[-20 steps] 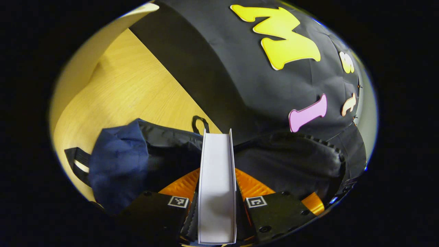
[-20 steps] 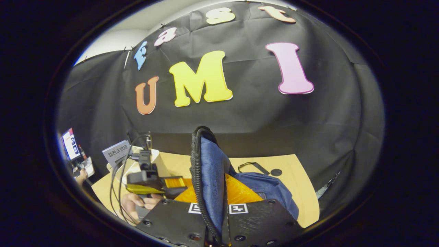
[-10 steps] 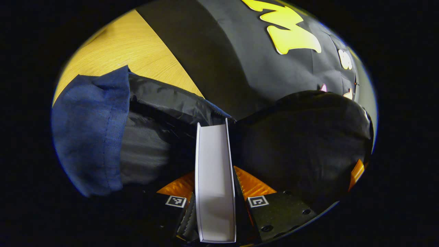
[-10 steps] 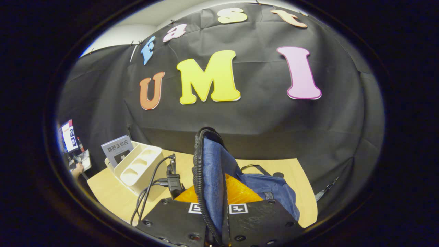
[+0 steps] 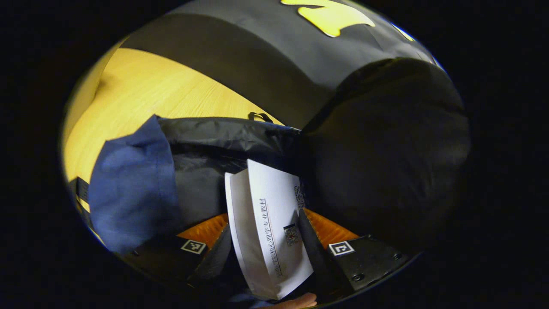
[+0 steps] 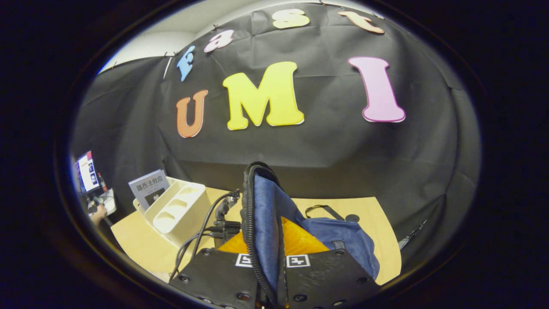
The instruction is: Open the schoolbag, grab two books from the bookshelf and put them into the schoolbag.
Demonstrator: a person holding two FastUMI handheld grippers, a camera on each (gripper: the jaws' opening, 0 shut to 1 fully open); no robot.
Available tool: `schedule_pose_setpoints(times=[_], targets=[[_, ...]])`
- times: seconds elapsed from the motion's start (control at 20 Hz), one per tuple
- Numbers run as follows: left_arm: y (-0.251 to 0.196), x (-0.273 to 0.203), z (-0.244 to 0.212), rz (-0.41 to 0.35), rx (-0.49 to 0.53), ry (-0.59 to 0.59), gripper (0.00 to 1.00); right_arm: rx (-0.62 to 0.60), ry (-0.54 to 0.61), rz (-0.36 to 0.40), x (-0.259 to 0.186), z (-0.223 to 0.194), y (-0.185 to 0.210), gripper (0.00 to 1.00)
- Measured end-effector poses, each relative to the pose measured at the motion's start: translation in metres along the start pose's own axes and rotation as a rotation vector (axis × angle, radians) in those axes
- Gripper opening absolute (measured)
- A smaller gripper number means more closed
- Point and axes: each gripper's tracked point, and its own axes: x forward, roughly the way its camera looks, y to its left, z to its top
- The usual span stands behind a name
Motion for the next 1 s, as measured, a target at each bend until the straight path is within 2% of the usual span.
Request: schedule_pose_setpoints(times=[0.05, 0.15, 0.25, 0.5, 0.6, 0.65, 0.75, 0.85, 1.0], targets=[[0.000, -0.005, 0.004, 0.009, 0.039, 0.000, 0.92, 0.015, -0.012, -0.029, -0.001, 0.001, -0.012, 0.05], [0.015, -0.017, 0.019, 0.092, 0.142, -0.040, 0.92, 0.064, -0.028, -0.040, -0.005, 0.001, -0.023, 0.05], [0.016, -0.030, 0.031, 0.109, 0.217, -0.074, 0.93, 0.092, -0.036, -0.057, -0.007, -0.004, -0.031, 0.05], [0.020, -0.083, 0.071, 0.209, 0.386, -0.148, 0.97, 0.135, -0.032, -0.063, -0.004, -0.015, -0.032, 0.05], [0.021, -0.106, 0.086, 0.231, 0.420, -0.179, 1.00, 0.146, -0.041, -0.055, -0.003, -0.011, -0.025, 0.05], [0.023, -0.122, 0.090, 0.249, 0.446, -0.182, 0.97, 0.132, -0.046, -0.062, -0.002, -0.010, -0.024, 0.05], [0.021, -0.153, 0.106, 0.282, 0.516, -0.212, 1.00, 0.116, -0.050, -0.072, -0.003, -0.012, -0.020, 0.05], [0.015, -0.177, 0.120, 0.296, 0.559, -0.239, 0.98, 0.106, -0.050, -0.078, -0.003, -0.012, -0.017, 0.05], [0.014, -0.210, 0.135, 0.316, 0.577, -0.258, 0.98, 0.107, -0.043, -0.080, -0.002, -0.017, -0.015, 0.05]])
